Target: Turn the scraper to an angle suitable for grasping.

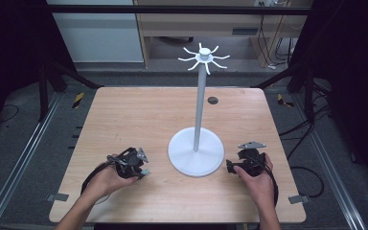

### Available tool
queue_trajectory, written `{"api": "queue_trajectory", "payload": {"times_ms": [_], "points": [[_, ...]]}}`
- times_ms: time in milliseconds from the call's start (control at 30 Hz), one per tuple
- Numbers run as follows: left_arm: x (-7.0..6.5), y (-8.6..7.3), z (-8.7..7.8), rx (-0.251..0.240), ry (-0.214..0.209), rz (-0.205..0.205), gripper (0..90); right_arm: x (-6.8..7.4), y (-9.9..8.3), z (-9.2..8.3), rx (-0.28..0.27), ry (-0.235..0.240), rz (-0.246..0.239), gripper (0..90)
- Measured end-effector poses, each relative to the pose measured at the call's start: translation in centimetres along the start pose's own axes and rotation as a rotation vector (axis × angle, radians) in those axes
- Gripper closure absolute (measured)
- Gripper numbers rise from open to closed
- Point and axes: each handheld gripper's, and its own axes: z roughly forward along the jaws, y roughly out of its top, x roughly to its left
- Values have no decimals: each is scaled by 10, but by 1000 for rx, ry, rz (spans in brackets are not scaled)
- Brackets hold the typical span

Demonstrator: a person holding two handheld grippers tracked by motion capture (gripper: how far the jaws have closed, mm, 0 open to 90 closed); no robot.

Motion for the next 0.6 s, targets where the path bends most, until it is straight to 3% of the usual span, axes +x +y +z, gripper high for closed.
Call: {"api": "queue_trajectory", "payload": {"times_ms": [33,133,233,300,500,600], "points": [[-2,3,-9,-39,8,4,738,0,0,0,0,0,-1,87],[-4,5,-19,-76,25,13,739,0,0,0,2,0,-3,87],[-5,4,-39,-176,43,-8,739,1,0,-1,0,4,-3,86],[-4,4,-44,-194,47,-6,739,1,0,-1,0,5,-3,86],[5,-4,-64,-308,64,-68,739,1,1,0,1,2,-3,86],[7,-6,-66,-323,59,-78,739,1,0,0,3,1,-9,86]]}}
